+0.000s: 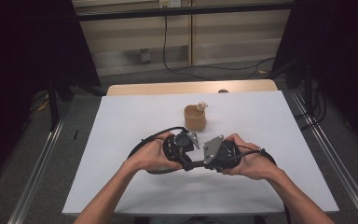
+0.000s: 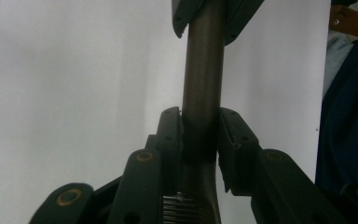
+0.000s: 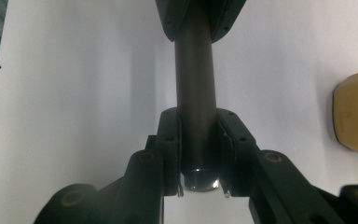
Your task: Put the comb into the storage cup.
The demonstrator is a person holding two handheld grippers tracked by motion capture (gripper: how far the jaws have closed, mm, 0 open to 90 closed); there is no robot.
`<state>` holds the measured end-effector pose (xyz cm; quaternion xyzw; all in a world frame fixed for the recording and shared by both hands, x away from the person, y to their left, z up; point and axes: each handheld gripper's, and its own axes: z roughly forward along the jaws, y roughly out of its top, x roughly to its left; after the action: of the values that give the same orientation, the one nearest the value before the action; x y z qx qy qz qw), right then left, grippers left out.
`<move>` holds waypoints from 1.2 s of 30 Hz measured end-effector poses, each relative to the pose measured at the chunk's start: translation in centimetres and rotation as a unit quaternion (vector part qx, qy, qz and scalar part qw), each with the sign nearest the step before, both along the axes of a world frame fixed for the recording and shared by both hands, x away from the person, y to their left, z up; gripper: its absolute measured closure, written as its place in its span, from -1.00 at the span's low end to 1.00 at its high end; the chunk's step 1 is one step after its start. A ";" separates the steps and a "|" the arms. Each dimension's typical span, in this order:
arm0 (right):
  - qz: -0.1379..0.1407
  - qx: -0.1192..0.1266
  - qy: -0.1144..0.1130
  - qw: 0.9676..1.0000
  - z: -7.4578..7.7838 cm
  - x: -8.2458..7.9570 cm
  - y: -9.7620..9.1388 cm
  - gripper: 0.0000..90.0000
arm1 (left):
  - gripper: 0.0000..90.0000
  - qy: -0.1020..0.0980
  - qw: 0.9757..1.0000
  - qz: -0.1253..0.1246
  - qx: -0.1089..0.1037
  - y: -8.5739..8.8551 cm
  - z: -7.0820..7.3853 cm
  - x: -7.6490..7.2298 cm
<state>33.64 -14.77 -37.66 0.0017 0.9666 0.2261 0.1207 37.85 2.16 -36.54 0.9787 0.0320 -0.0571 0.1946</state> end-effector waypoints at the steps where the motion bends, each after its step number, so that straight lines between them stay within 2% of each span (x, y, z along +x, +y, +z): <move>1: 0.001 0.001 0.001 1.000 0.0 0.0 0.0 0.61 | 0.58 0.004 1.000 -0.001 0.002 0.0 0.0 0.1; 5: -0.007 0.007 0.012 1.000 0.1 0.0 -0.1 0.62 | 0.56 0.002 1.000 -0.005 -0.002 0.1 0.1 0.3; 8: -0.010 0.015 0.017 1.000 0.2 0.1 -0.4 0.62 | 0.56 0.003 1.000 -0.004 -0.015 0.1 0.1 0.2; 14: -0.015 0.021 0.023 0.999 0.4 -0.1 -0.9 0.62 | 0.50 0.002 1.000 0.007 -0.026 0.0 0.0 0.3; 17: -0.024 0.027 0.019 0.999 0.4 -0.1 -1.1 0.62 | 0.23 -0.001 0.999 0.016 -0.030 0.2 0.0 0.5; 20: -0.030 0.033 0.022 0.999 0.5 -0.2 -1.4 0.62 | -0.01 -0.010 0.999 0.030 -0.041 0.4 0.1 0.5; 21: -0.028 0.032 0.029 0.999 0.5 -0.1 -1.5 0.62 | -0.13 -0.014 0.998 0.035 -0.050 0.5 0.2 0.5; 25: -0.038 0.038 0.028 0.998 0.6 -0.3 -1.8 0.62 | -0.60 -0.036 0.995 0.055 -0.079 1.0 0.5 0.6; 27: -0.040 0.046 0.031 0.998 0.8 -0.3 -2.0 0.62 | -0.70 -0.046 0.992 0.071 -0.090 1.2 0.7 0.5; 29: -0.046 0.053 0.035 0.997 0.9 -0.2 -2.3 0.62 | -0.80 -0.056 0.990 0.074 -0.102 1.6 1.1 0.2; 31: -0.053 0.057 0.039 0.996 0.8 -0.2 -2.8 0.62 | -0.81 -0.064 0.987 0.077 -0.123 2.2 1.6 0.0; 34: -0.059 0.061 0.041 0.996 0.7 -0.2 -3.2 0.62 | -0.88 -0.061 0.981 0.089 -0.163 3.3 2.3 0.0; 36: -0.064 0.067 0.042 0.995 0.6 -0.3 -3.6 0.62 | -0.89 -0.070 0.976 0.099 -0.179 4.1 2.4 0.2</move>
<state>33.38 -18.34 -37.02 0.0816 0.9513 0.2820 0.0938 38.04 6.22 -34.13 0.9218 0.1039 0.0263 0.3727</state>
